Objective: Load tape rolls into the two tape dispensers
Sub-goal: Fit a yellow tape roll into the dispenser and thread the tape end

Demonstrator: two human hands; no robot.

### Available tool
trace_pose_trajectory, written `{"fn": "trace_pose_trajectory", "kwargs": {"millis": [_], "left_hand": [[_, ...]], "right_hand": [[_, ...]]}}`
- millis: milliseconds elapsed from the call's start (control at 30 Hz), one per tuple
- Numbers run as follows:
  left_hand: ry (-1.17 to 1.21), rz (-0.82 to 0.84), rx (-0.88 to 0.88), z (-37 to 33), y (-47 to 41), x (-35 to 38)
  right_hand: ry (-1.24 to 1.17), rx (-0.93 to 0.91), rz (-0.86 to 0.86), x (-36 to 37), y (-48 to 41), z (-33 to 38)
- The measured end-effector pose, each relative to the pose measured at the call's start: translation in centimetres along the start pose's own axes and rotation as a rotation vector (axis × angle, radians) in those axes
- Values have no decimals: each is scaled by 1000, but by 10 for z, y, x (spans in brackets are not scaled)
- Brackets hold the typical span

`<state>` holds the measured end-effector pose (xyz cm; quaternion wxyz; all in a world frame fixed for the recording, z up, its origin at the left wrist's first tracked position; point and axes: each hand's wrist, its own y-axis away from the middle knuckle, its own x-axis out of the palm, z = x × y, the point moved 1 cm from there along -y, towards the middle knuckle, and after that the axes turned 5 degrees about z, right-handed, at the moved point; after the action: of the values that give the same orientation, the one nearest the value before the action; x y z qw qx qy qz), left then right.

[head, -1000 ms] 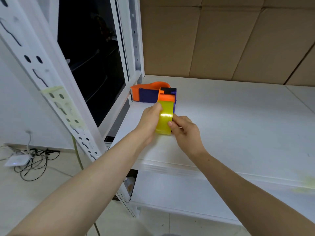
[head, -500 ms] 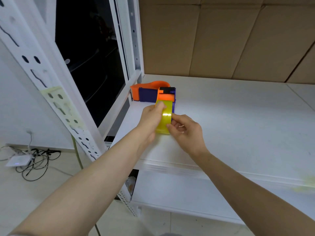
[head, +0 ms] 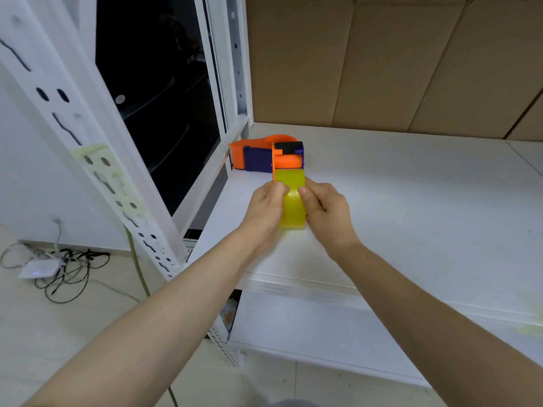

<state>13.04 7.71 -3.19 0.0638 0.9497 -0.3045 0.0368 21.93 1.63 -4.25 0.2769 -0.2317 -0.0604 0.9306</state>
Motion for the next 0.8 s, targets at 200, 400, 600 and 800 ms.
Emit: {"fn": "trace_pose_trajectory", "kwargs": {"millis": [200,400,600,800], "left_hand": [[10,-12,-46,-5,-8,1],[20,49,-39,-3,-10,-2],[44,66,9,2,-7,-3],[-9,-34,-66,-6,-11,4]], "right_hand": [[102,-133,-41,3,20,-9],[-238,94,-1,-3,17,-9],[-110,111,44,-5,8,-6],[59,34,152,-6,17,-14]]}}
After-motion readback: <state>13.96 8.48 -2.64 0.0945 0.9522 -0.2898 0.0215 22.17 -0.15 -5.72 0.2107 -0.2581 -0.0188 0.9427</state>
